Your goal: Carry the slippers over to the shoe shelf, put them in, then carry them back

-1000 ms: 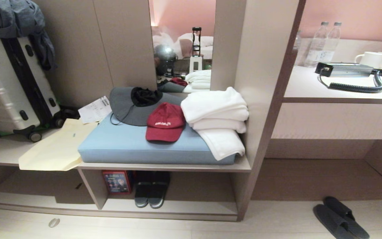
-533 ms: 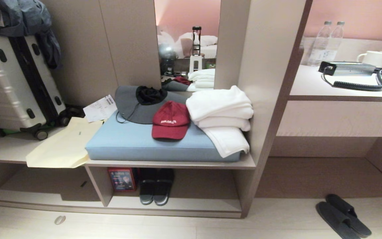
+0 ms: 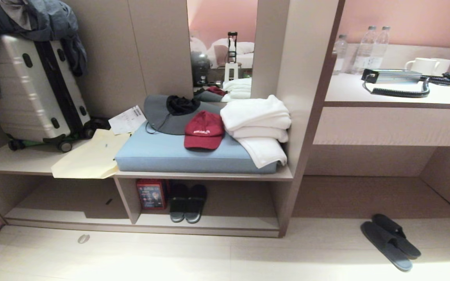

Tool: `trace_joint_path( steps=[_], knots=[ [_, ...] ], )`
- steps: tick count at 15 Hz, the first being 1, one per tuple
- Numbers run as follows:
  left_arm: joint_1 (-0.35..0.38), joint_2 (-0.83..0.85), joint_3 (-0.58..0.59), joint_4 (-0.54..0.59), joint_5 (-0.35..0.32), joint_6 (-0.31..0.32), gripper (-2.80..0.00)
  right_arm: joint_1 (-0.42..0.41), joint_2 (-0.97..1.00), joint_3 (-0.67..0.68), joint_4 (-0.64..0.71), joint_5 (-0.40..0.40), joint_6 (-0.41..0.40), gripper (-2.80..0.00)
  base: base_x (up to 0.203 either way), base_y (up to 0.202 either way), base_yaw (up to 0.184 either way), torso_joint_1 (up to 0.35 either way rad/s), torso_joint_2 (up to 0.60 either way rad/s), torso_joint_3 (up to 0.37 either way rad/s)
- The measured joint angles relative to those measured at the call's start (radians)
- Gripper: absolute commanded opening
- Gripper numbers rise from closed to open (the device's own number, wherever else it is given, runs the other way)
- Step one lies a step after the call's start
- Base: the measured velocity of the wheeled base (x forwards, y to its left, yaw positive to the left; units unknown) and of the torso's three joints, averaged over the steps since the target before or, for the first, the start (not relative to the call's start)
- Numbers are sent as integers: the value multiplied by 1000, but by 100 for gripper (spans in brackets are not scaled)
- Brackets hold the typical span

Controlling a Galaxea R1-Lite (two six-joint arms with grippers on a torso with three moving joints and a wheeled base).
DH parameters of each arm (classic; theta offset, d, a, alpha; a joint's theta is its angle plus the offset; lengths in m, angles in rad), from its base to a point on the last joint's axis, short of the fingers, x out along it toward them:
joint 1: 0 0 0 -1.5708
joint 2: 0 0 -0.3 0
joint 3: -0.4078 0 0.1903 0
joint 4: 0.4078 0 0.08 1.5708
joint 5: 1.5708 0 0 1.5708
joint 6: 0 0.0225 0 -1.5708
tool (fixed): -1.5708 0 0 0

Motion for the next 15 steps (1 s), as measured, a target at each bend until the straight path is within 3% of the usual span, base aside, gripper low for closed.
trace_joint_path(
  steps=[15],
  knots=[
    [0,0,0,0,0,0,-280,0,0,0,0,0,0,-280,-195,0,1,2,4,3]
  ],
)
